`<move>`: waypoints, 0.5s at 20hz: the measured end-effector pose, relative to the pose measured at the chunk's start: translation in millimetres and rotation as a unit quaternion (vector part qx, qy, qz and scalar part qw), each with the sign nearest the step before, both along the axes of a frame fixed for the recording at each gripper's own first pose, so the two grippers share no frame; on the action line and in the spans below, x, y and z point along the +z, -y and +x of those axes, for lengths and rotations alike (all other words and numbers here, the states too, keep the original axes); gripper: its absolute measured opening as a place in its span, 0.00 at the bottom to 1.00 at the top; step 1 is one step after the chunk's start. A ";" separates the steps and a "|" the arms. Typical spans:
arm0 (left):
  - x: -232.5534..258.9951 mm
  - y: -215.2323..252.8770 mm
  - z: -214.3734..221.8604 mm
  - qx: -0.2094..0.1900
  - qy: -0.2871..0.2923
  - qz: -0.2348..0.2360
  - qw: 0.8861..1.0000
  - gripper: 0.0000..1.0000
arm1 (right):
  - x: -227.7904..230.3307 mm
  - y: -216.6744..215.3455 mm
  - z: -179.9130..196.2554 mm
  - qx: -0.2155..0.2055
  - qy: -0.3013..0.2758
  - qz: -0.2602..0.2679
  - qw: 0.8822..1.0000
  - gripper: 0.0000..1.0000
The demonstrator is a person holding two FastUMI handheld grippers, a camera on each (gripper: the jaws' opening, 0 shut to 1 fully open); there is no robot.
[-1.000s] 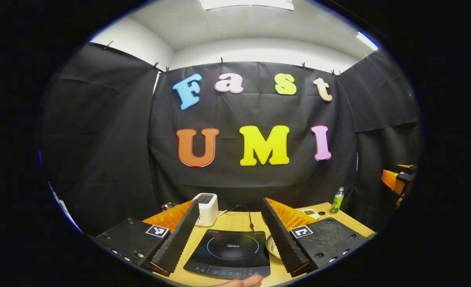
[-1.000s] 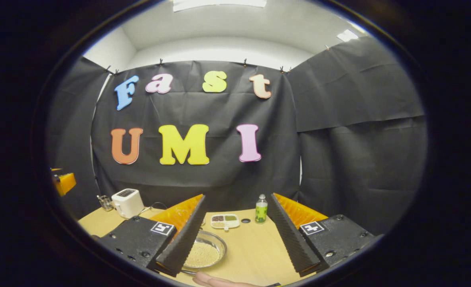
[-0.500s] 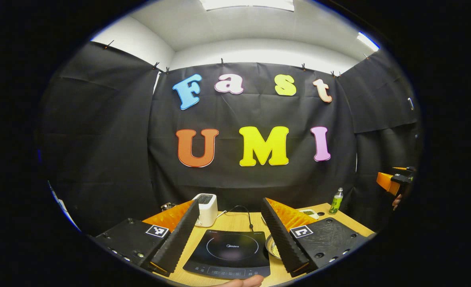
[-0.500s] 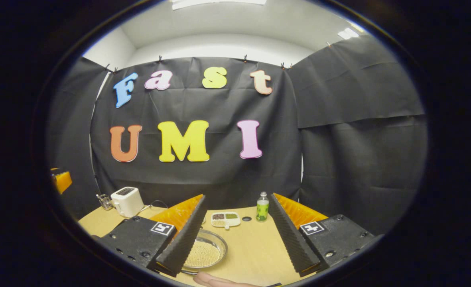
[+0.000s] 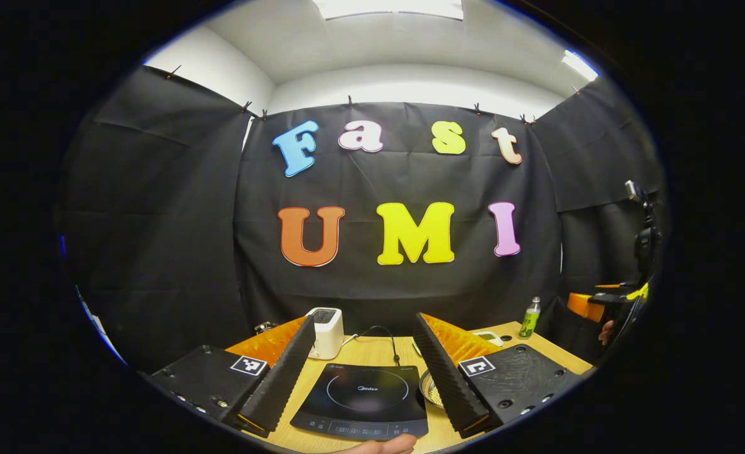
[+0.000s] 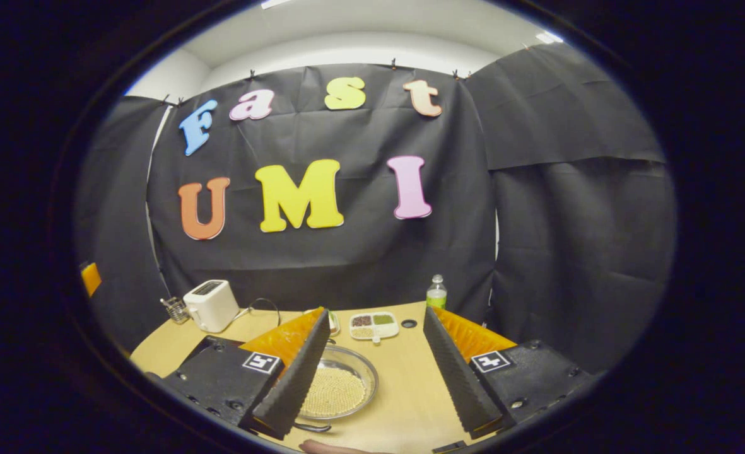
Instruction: First push the handle of the pot to place it horizontally, then grasp the pot with both hands and set it on the induction cooktop.
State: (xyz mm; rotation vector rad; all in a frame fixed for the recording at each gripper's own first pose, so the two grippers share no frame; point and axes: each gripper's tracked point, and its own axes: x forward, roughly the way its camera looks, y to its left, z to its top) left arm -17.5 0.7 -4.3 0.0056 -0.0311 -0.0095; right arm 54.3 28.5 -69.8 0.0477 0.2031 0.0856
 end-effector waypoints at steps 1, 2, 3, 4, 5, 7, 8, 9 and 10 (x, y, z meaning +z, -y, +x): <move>-0.8 -0.4 -2.8 0.000 0.001 -0.001 1.000 0.94 | -10.0 -7.2 1.5 0.010 -0.013 0.002 1.000 0.89; -0.2 0.8 -4.8 -0.001 0.002 -0.001 1.000 0.94 | -19.9 -14.4 2.7 0.020 -0.028 0.004 0.999 0.84; -1.6 1.2 -6.0 -0.002 0.002 0.000 1.000 0.94 | -30.3 -22.3 2.9 0.031 -0.044 0.008 0.999 0.68; -3.1 0.2 -7.6 -0.002 0.004 0.000 1.000 0.94 | -39.4 -30.4 3.2 0.040 -0.060 0.010 0.997 0.62; -4.1 0.5 -8.7 -0.003 0.004 0.002 1.000 0.94 | -47.0 -37.1 2.7 0.048 -0.070 0.011 0.996 0.50; -5.4 -1.3 -9.8 -0.003 0.004 0.004 1.000 0.94 | -54.6 -48.4 4.2 0.057 -0.070 -0.001 0.996 0.47; -7.4 -1.8 -11.0 -0.003 0.003 0.005 1.000 0.94 | -59.1 -55.5 4.3 0.065 -0.073 -0.007 0.995 0.39; -8.1 -1.9 -12.2 -0.003 0.003 0.005 1.000 0.94 | -68.1 -64.9 2.7 0.073 -0.083 -0.009 0.994 0.35; -9.5 -5.0 -12.1 -0.002 0.003 0.006 1.000 0.94 | -76.8 -72.2 2.6 0.079 -0.097 -0.008 0.992 0.28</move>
